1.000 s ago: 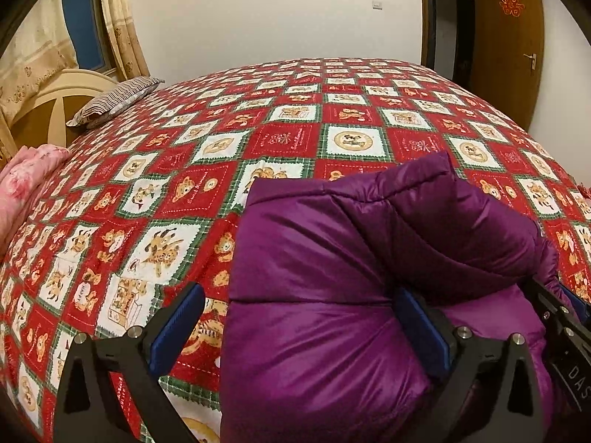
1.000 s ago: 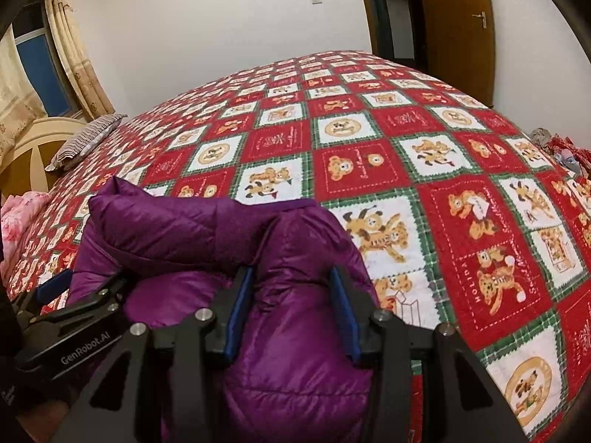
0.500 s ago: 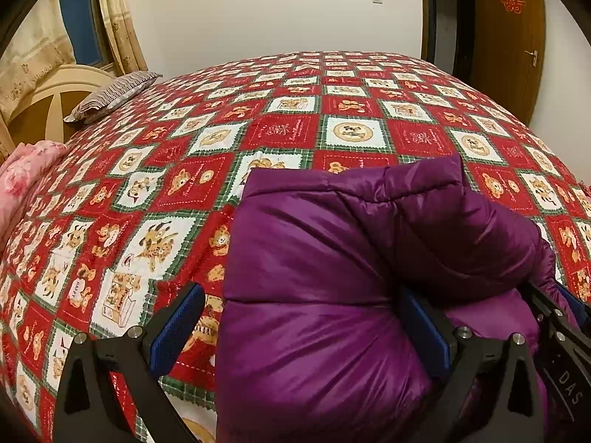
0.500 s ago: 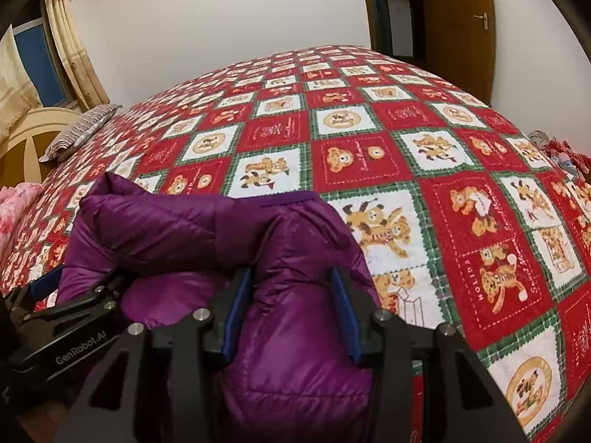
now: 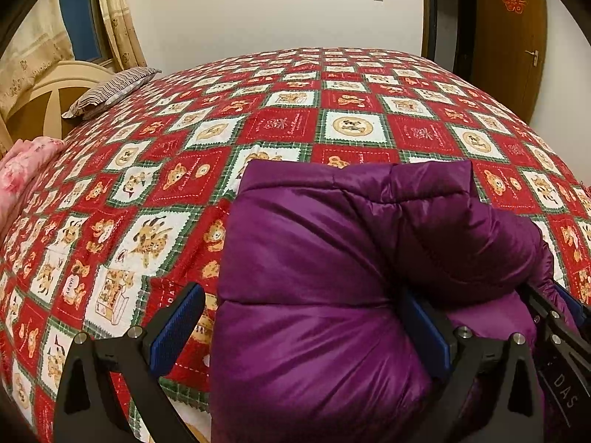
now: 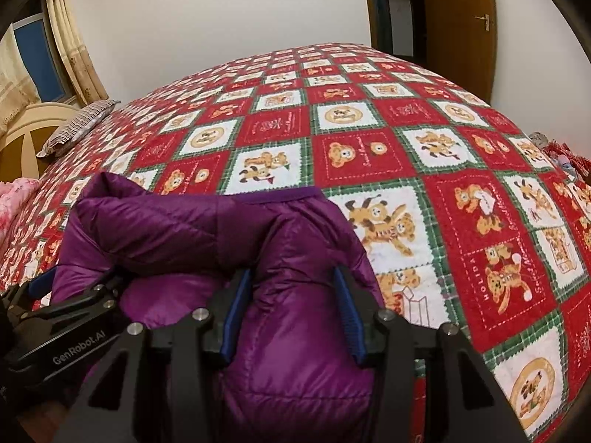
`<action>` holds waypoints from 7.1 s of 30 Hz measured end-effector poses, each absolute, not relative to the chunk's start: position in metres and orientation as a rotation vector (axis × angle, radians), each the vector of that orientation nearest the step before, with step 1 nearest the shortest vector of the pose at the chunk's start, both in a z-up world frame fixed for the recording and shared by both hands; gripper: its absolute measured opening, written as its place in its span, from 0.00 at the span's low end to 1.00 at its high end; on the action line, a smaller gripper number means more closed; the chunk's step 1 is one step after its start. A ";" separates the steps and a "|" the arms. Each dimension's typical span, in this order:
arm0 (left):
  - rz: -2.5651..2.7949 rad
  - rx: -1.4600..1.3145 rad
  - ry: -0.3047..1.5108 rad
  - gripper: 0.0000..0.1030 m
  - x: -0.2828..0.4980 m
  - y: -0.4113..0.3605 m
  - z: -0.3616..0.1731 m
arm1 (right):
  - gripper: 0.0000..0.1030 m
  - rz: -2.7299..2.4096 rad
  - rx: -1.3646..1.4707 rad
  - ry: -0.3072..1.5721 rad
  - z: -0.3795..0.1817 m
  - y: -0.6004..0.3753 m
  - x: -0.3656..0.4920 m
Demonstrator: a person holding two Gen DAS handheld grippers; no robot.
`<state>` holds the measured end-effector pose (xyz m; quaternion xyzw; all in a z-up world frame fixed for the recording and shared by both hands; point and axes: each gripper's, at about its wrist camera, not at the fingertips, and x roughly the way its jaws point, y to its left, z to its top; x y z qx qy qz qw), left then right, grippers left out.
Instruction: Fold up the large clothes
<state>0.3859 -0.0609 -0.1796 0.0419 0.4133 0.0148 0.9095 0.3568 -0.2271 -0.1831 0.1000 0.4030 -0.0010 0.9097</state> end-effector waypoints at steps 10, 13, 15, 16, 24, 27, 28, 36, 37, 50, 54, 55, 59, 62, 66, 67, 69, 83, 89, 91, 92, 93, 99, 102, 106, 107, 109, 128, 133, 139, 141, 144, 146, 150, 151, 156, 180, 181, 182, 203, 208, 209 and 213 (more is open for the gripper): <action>-0.055 0.083 0.813 0.99 0.353 -0.043 -0.138 | 0.57 0.042 0.230 0.848 -0.168 -0.239 0.348; -0.118 0.041 0.781 0.99 0.321 -0.016 -0.126 | 0.82 0.045 0.321 0.732 -0.143 -0.263 0.312; -0.128 0.019 0.818 0.99 0.314 -0.004 -0.135 | 0.87 0.027 0.357 0.698 -0.138 -0.278 0.296; -0.147 -0.009 0.855 0.99 0.311 0.002 -0.145 | 0.87 0.029 0.363 0.715 -0.142 -0.282 0.294; -0.226 -0.098 0.869 0.99 0.306 -0.005 -0.168 | 0.84 0.101 0.437 0.858 -0.191 -0.286 0.309; -0.276 -0.086 0.875 0.99 0.310 -0.017 -0.171 | 0.78 0.139 0.421 0.875 -0.193 -0.281 0.314; -0.288 -0.083 0.874 0.98 0.310 -0.020 -0.171 | 0.75 0.150 0.411 0.872 -0.193 -0.279 0.314; -0.323 0.063 0.817 0.31 0.294 -0.045 -0.144 | 0.26 0.259 0.437 0.838 -0.187 -0.262 0.306; -0.307 0.082 0.789 0.28 0.287 -0.043 -0.132 | 0.25 0.268 0.429 0.820 -0.182 -0.258 0.302; -0.110 0.072 0.642 0.21 0.242 0.067 -0.060 | 0.20 0.522 0.368 0.727 -0.117 -0.148 0.308; -0.043 0.042 0.655 0.21 0.232 0.105 -0.065 | 0.20 0.592 0.328 0.748 -0.117 -0.106 0.311; -0.029 0.036 0.658 0.20 0.231 0.112 -0.067 | 0.20 0.603 0.320 0.753 -0.119 -0.100 0.315; 0.010 0.015 0.670 0.20 0.219 0.139 -0.072 | 0.20 0.655 0.283 0.774 -0.122 -0.067 0.319; 0.032 0.001 0.681 0.20 0.216 0.155 -0.077 | 0.20 0.680 0.268 0.786 -0.124 -0.053 0.321; 0.065 0.009 0.706 0.21 0.218 0.170 -0.092 | 0.20 0.698 0.243 0.816 -0.131 -0.031 0.324; 0.079 0.012 0.723 0.24 0.220 0.173 -0.100 | 0.20 0.697 0.235 0.827 -0.136 -0.026 0.326; 0.103 0.002 0.752 0.31 0.223 0.179 -0.115 | 0.20 0.687 0.225 0.860 -0.148 -0.019 0.330; 0.181 -0.044 0.765 0.78 0.229 0.200 -0.153 | 0.34 0.626 0.208 0.934 -0.187 -0.013 0.342; 0.180 -0.090 0.773 0.82 0.229 0.207 -0.157 | 0.39 0.612 0.187 0.938 -0.191 -0.010 0.342; 0.183 -0.095 0.775 0.83 0.230 0.207 -0.156 | 0.42 0.602 0.178 0.939 -0.192 -0.010 0.342; 0.184 -0.096 0.777 0.83 0.230 0.209 -0.156 | 0.44 0.595 0.173 0.941 -0.192 -0.009 0.342; 0.185 -0.097 0.780 0.83 0.230 0.209 -0.156 | 0.47 0.586 0.166 0.940 -0.191 -0.009 0.342; 0.269 -0.068 0.673 0.83 0.182 0.207 -0.091 | 0.54 0.507 0.073 0.857 -0.145 -0.020 0.311; 0.264 -0.072 0.578 0.83 0.137 0.201 -0.046 | 0.63 0.476 0.048 0.744 -0.096 -0.039 0.267; 0.242 -0.059 0.468 0.84 0.081 0.184 0.000 | 0.76 0.478 0.036 0.580 -0.038 -0.062 0.197; 0.241 -0.053 0.456 0.84 0.075 0.180 0.005 | 0.76 0.484 0.032 0.548 -0.028 -0.067 0.181; 0.238 -0.043 0.436 0.84 0.063 0.175 0.012 | 0.77 0.491 0.031 0.511 -0.016 -0.069 0.164; 0.251 -0.058 0.419 0.84 0.037 0.177 0.010 | 0.79 0.532 0.024 0.436 0.004 -0.068 0.128; 0.256 -0.062 0.427 0.84 0.039 0.176 0.007 | 0.80 0.535 0.024 0.446 0.002 -0.068 0.128; 0.254 -0.056 0.435 0.84 0.042 0.172 0.005 | 0.80 0.536 0.027 0.450 0.002 -0.066 0.128; 0.253 -0.053 0.438 0.84 0.042 0.171 0.005 | 0.80 0.537 0.027 0.449 0.002 -0.067 0.128; 0.251 -0.053 0.441 0.84 0.042 0.171 0.004 | 0.81 0.538 0.034 0.455 0.000 -0.067 0.129; 0.254 -0.054 0.440 0.84 0.042 0.171 0.004 | 0.81 0.540 0.033 0.456 0.000 -0.067 0.129; 0.255 -0.054 0.440 0.84 0.043 0.170 0.004 | 0.81 0.540 0.034 0.456 0.000 -0.067 0.129; 0.254 -0.053 0.441 0.84 0.043 0.170 0.003 | 0.81 0.540 0.033 0.456 0.000 -0.067 0.129; 0.256 -0.055 0.440 0.84 0.042 0.171 0.003 | 0.81 0.539 0.035 0.456 0.000 -0.066 0.129; 0.258 -0.051 0.457 0.84 0.042 0.176 -0.003 | 0.81 0.536 0.039 0.459 0.000 -0.065 0.130; 0.254 -0.053 0.458 0.84 0.042 0.177 -0.003 | 0.81 0.535 0.039 0.458 0.000 -0.064 0.130; 0.249 -0.054 0.457 0.84 0.042 0.177 -0.003 | 0.81 0.536 0.040 0.457 0.000 -0.065 0.130; 0.273 -0.045 0.444 0.88 0.047 0.176 0.002 | 0.81 0.538 0.045 0.446 -0.003 -0.057 0.121; 0.254 -0.029 0.439 0.88 0.048 0.173 -0.002 | 0.82 0.544 0.040 0.450 -0.001 -0.055 0.120; 0.256 -0.016 0.435 0.88 0.048 0.171 -0.002 | 0.82 0.546 0.037 0.451 -0.001 -0.052 0.117; 0.243 -0.004 0.430 0.88 0.049 0.167 -0.002 | 0.84 0.549 0.034 0.455 0.000 -0.049 0.118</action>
